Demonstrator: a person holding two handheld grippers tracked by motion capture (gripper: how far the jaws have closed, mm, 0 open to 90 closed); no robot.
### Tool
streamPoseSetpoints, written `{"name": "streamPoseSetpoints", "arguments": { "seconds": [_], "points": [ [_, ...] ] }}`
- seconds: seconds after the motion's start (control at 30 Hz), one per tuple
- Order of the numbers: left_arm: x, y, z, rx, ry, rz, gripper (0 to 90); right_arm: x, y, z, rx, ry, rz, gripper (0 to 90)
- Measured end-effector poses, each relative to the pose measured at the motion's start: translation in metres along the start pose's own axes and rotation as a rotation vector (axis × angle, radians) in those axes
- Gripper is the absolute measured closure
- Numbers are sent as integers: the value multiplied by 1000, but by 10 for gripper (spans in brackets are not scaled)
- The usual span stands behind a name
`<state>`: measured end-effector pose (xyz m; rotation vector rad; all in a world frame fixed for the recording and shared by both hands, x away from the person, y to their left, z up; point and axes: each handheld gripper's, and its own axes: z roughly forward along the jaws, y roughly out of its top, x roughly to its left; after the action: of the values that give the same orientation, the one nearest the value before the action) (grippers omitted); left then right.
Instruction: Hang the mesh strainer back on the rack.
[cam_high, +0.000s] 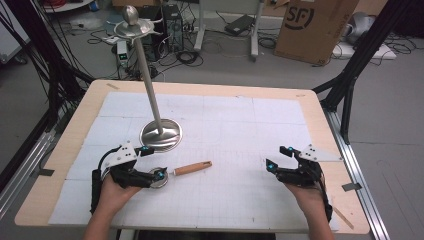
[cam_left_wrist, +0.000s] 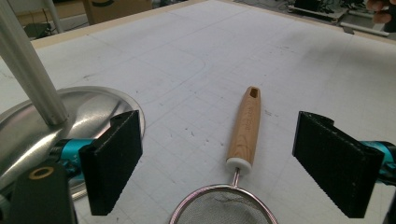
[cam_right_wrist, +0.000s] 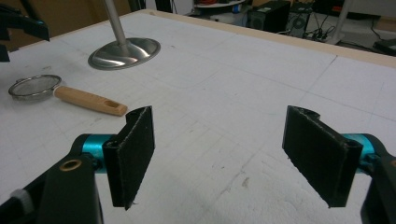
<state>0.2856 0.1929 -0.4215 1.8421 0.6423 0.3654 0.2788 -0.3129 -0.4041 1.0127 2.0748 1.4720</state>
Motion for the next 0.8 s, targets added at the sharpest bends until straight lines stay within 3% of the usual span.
{"name": "streamPoseSetpoints", "arguments": {
  "seconds": [0.37,0.6,0.8],
  "points": [
    [-5,3,4,18,1,12,167,0,0,0,6,-3,-2,245],
    [-6,6,14,62,6,12,174,-1,0,-3,-1,-3,6,245],
    [-5,15,24,123,4,42,178,0,0,0,5,2,9,245]
  ]
}}
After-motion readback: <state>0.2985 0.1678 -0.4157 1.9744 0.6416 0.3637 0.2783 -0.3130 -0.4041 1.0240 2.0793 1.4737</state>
